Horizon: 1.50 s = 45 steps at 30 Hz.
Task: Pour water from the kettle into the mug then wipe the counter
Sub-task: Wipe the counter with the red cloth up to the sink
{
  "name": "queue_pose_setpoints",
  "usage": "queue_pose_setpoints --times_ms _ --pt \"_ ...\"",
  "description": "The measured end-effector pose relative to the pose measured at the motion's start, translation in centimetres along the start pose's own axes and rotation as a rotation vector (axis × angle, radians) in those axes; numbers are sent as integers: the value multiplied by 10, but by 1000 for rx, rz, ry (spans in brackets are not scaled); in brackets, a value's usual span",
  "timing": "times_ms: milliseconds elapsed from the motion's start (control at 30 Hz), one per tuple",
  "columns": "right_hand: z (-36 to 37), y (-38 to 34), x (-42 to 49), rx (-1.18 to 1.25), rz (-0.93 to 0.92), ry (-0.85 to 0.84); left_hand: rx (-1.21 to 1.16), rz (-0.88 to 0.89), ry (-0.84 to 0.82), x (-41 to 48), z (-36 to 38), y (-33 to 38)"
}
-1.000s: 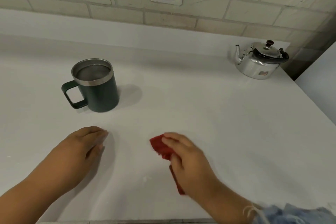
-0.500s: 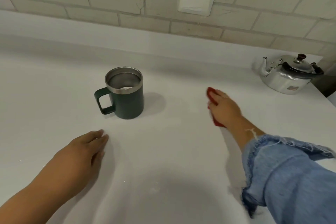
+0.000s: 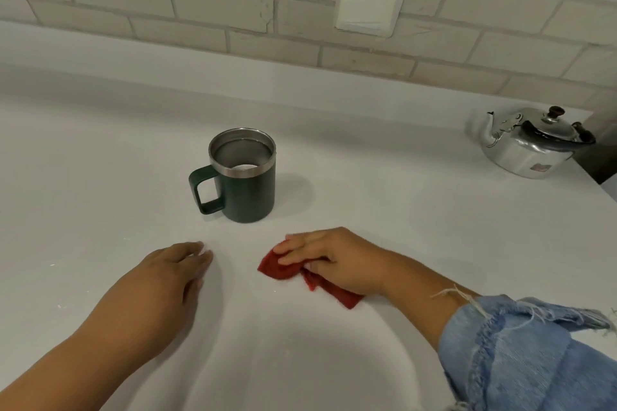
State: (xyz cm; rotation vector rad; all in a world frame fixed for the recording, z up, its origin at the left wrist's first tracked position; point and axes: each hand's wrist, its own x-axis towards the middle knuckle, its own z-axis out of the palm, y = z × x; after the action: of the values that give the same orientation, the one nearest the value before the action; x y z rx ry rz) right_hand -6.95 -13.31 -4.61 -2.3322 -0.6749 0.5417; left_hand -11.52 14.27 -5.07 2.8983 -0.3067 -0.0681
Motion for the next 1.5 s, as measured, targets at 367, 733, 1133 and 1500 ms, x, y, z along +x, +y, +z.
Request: queue_pose_setpoints --times_ms 367,733,1133,1500 --pt "-65 83 -123 439 506 646 59 93 -115 -1 -8 -11" --pt "80 -38 -26 -286 430 612 21 195 -157 3 -14 -16" --pt "20 -21 -78 352 556 1140 -81 198 -169 -14 -32 -64" --pt "97 -58 -17 -123 481 682 -19 146 -219 -29 -35 -46"
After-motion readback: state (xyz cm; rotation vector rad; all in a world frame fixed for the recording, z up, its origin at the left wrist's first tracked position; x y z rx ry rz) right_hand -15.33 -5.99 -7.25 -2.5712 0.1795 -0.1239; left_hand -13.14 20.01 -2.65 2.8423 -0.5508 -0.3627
